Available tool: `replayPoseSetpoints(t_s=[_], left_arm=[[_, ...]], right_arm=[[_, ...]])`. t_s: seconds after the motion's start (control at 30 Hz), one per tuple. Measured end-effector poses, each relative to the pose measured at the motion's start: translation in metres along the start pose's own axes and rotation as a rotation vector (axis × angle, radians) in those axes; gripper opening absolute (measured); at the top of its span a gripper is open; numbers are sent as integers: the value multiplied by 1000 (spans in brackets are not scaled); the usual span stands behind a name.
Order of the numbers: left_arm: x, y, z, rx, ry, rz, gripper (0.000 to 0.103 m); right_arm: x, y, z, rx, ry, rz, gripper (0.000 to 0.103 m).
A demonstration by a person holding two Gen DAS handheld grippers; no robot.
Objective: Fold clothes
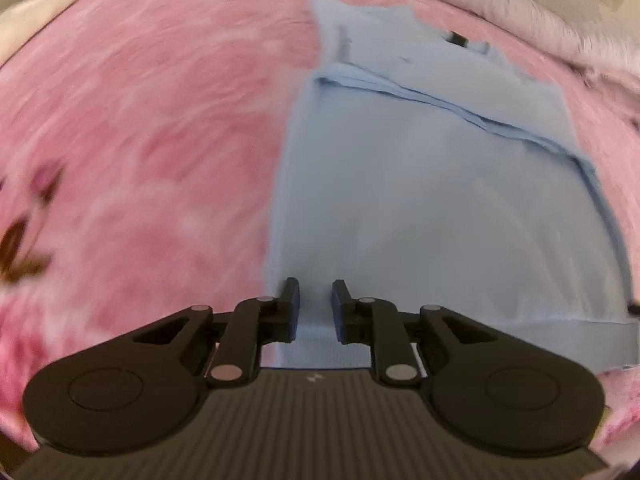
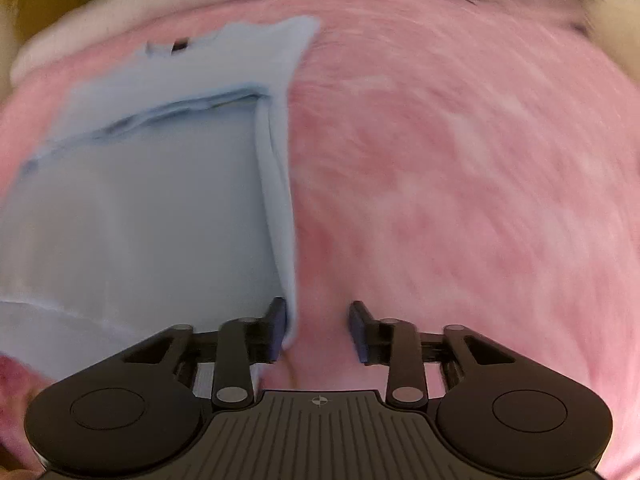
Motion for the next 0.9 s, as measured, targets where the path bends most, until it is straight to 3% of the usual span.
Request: replayPoseSetpoints(t_s=[0.1, 0.2, 0.23, 0.3, 0.5, 0.73, 0.8, 0.83, 0.87, 0.9], left_arm=[[-4, 22, -14, 68, 32, -31, 17], [-4, 35, -33, -57, 138, -8, 24], [-4, 36, -40, -104, 177, -7, 28], [-2, 28, -48, -158, 228, -15, 28], [-14, -7, -73, -339, 328, -26, 28], [-27, -20, -73, -512, 258, 68, 28], [-31, -19, -69, -534, 201, 101, 27], [-33, -18, -67, -549, 177, 111, 20], [-36, -19, -66, -581, 167, 104, 1], [-39, -19, -65, -609, 160, 98, 2]], right_arm=[[-14, 18, 24, 43, -154, -40, 34], [-16, 20, 32, 177, -311, -38, 37], [-17, 19, 33, 230, -361, -38, 43], [-19, 14, 34, 311, -437, -34, 47], [-24, 1, 43, 405, -513, 34, 48], [-34, 3, 31, 435, -430, 114, 47], [-40, 5, 25, 428, -413, 136, 28], [-43, 6, 21, 424, -404, 147, 7], [-46, 7, 18, 420, -395, 159, 7], [-49, 8, 15, 416, -386, 170, 6]])
Point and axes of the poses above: each gripper's, at about its wrist camera, not at the fingertips, and y roughly against the way its jaws point, z to its right, x to its top, the point moved 2 cm from there along -y, roughly the way its jaws point, and after that the axes turned 1 degree about y, right-handed, at the moved point
